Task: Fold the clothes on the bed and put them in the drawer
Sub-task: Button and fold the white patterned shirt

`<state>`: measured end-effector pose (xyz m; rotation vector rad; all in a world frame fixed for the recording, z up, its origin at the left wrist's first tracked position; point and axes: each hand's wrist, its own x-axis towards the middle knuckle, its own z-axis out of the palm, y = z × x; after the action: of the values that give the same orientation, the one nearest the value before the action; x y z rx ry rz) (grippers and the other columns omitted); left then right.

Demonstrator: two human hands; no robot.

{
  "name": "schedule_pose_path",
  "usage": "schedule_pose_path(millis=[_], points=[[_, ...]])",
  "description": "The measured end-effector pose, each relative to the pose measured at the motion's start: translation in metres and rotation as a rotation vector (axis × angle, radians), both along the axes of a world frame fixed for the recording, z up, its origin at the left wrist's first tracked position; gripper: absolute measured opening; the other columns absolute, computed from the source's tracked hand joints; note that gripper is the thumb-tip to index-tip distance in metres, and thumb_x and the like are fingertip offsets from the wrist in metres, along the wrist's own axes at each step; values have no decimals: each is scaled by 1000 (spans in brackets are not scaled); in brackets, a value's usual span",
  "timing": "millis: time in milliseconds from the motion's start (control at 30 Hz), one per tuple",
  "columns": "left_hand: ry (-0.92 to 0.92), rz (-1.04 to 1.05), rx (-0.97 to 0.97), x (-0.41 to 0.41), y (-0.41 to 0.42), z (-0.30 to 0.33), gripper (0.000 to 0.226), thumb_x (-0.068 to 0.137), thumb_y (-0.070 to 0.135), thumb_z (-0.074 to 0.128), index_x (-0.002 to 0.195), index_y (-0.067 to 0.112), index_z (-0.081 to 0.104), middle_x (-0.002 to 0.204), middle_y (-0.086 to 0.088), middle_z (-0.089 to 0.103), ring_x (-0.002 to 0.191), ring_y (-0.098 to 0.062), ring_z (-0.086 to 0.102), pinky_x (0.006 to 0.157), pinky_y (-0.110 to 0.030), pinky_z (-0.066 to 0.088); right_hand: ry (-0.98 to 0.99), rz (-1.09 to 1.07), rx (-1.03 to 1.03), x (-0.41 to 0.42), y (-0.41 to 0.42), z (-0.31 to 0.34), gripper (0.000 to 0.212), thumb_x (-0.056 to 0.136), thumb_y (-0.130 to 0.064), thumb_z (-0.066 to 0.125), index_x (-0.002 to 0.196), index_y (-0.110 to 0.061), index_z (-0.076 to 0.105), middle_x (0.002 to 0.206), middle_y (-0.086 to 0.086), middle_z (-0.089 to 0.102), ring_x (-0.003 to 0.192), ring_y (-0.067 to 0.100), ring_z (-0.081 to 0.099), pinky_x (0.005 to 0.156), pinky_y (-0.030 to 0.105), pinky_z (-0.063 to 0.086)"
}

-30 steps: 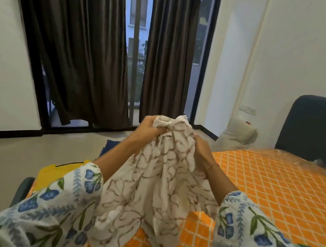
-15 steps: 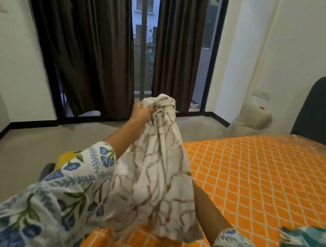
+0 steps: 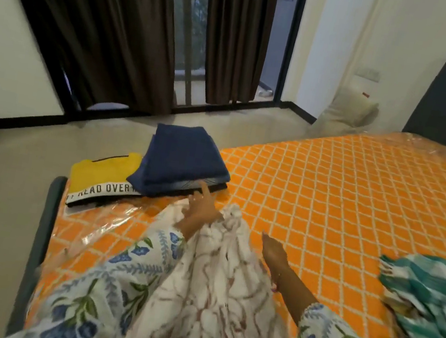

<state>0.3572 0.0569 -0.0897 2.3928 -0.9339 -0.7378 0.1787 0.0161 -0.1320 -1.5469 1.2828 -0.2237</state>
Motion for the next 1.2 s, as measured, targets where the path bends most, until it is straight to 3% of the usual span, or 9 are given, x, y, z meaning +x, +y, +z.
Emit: schedule_pose_path(millis=[133, 233, 467, 600, 700, 767, 867, 1000, 1200], points=[[-160, -317, 294, -41, 47, -89, 63, 102, 42, 30, 152, 16, 3, 159, -12, 3, 146, -30, 2, 116, -52, 7, 236, 376, -511, -1, 12, -20, 61, 100, -48, 29, 150, -15, 24, 156, 7, 25, 143, 25, 25, 113, 35, 23], [-220, -357, 333, -48, 70, -119, 75, 97, 59, 20, 151, 17, -9, 159, -10, -11, 147, -26, -9, 115, -53, -2, 381, 853, -604, 1, 34, -52, 112, 61, -80, -19, 153, -21, 5, 160, 8, 0, 148, 27, 2, 118, 45, 11], [-333, -417, 274, -71, 118, -147, 131, 42, 86, -35, 150, 15, -12, 155, -7, -25, 144, -22, -21, 110, -44, -22, 572, 815, -521, -47, 51, -110, 121, 36, -92, -32, 139, -28, -29, 139, 1, -41, 144, 29, -21, 116, 52, -10], [-298, -384, 250, -88, 135, -147, 134, 42, 85, -36, 152, 15, -5, 159, -8, -14, 146, -21, -14, 114, -45, -12, 545, 760, -543, -53, 69, -94, 132, 45, -92, -26, 153, -25, 7, 158, 4, -11, 148, 29, -1, 115, 54, 3], [-296, -319, 210, -89, 133, -140, 137, 41, 81, -40, 153, 17, 7, 160, -5, 0, 147, -19, -2, 116, -45, -5, 267, 401, -833, -20, 74, -77, 70, 92, -59, 23, 118, -10, 64, 126, 16, 59, 114, 36, 58, 93, 47, 44], [-306, -347, 213, -88, 135, -138, 138, 40, 77, -45, 153, 16, 7, 160, -5, -1, 147, -18, -3, 116, -44, -4, 155, 441, -763, 14, 68, -64, 37, 100, -30, 39, 122, -12, 62, 115, 12, 66, 101, 33, 62, 81, 39, 50], [-302, -359, 196, -84, 137, -136, 131, 50, 76, -41, 152, 16, 14, 160, -4, 3, 147, -17, 0, 117, -42, 1, 175, 577, -740, 54, 49, -59, 41, 102, -24, 38, 142, -18, 42, 131, 11, 55, 104, 32, 59, 79, 39, 50], [-391, -167, -51, -70, 120, -136, 29, 95, 21, 41, 113, 13, 63, 121, -8, 60, 111, -28, 59, 86, -37, 46, 418, 642, -837, 76, 29, -65, 37, 104, -28, 32, 137, -17, 45, 128, 11, 49, 92, 32, 60, 58, 31, 39], [-245, 36, -99, -41, 63, -122, 32, 95, 9, 39, 120, 13, 59, 117, -6, 60, 107, -23, 57, 85, -32, 43, 440, 355, -715, 75, 20, -77, 25, 102, -26, 37, 98, -13, 59, 100, 8, 66, 90, 29, 62, 60, 29, 32]])
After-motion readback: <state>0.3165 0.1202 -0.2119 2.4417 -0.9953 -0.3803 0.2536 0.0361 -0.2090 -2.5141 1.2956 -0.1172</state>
